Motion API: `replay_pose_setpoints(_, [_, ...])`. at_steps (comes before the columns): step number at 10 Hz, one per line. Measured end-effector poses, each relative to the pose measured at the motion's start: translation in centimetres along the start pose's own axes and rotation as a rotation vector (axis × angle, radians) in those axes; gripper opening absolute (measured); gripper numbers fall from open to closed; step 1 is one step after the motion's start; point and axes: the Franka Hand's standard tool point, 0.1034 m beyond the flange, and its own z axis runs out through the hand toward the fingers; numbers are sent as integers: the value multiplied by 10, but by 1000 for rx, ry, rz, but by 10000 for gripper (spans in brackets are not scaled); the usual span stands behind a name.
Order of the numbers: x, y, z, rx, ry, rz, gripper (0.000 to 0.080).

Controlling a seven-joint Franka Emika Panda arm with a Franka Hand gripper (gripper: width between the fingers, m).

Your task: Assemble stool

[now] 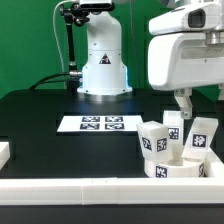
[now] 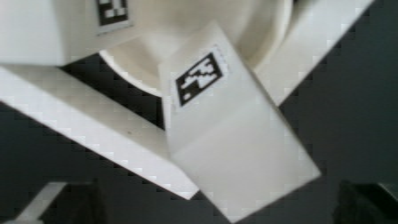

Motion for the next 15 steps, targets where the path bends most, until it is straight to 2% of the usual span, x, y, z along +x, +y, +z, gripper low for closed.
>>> replay_pose_setpoints(1, [-3, 3, 1, -5, -9, -85, 649])
replay_pose_setpoints(2, [-9, 7, 3, 4, -28, -203, 649])
replay_pose_setpoints(3, [-11, 8, 6, -4, -40, -325, 649])
replay_pose_setpoints(4, [-14, 0, 16, 1, -67, -427, 649])
replay_pose_setpoints(5, [-12, -1, 17, 3, -87, -513, 649])
replay_pose_setpoints(8, [-12, -7, 20, -8, -105, -584, 649])
replay_pose_setpoints(10, [-14, -3, 20, -9, -107, -568, 649])
replay_pose_setpoints(12, [-16, -1, 20, -10, -108, -560, 384])
replay_pose_setpoints(13, [-16, -1, 20, -10, -108, -559, 337])
replay_pose_setpoints(15, [-16, -1, 20, -11, -108, -553, 337])
